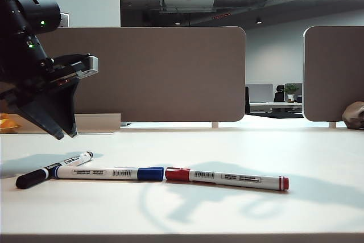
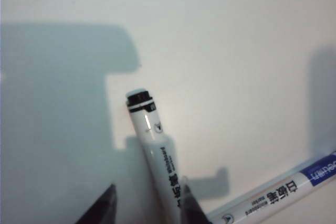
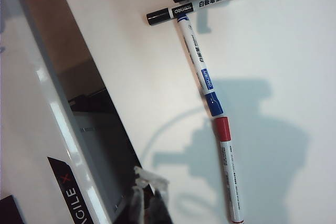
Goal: Pick up the markers one by one and line them up horizontally in a straight line on the table.
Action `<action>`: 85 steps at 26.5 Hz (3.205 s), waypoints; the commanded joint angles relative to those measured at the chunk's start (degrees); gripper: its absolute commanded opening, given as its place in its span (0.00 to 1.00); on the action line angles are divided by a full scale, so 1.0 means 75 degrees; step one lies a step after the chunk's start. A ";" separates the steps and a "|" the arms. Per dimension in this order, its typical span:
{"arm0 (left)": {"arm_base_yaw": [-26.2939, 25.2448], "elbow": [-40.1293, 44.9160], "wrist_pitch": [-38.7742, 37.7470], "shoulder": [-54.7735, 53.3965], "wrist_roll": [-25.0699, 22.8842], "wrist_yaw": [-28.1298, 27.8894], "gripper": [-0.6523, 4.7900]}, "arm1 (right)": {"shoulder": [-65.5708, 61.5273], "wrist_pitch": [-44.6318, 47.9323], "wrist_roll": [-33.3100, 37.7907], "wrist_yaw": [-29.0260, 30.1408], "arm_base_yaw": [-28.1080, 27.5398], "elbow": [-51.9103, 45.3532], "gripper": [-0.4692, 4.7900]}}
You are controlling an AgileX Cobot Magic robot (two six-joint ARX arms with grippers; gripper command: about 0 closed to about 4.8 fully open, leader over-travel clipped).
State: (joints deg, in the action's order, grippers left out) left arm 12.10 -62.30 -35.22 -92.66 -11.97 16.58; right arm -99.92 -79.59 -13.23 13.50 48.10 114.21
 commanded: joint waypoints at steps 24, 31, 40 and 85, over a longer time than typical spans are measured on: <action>0.0023 -0.0061 0.0000 -0.0868 0.0050 0.0370 0.40 | 0.0093 0.0023 -0.0003 0.0079 0.0041 0.0038 0.15; 0.0023 -0.0061 -0.0064 -0.0871 -0.0015 -0.0003 0.40 | 0.0093 0.0023 -0.0015 0.0082 0.0038 0.0038 0.15; 0.0020 -0.0058 -0.0551 -0.1105 -0.0437 -0.0583 0.32 | 0.0093 0.0023 -0.0020 0.0166 0.0038 0.0038 0.15; -0.0688 -0.0064 -0.0973 -0.0213 -0.1918 -0.1708 0.46 | 0.0122 0.0017 -0.0032 0.0522 0.0041 0.0035 0.15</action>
State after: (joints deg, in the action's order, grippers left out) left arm 7.62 -62.72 -42.76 -94.15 -26.13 1.80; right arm -99.53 -79.59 -13.34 16.71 48.31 114.15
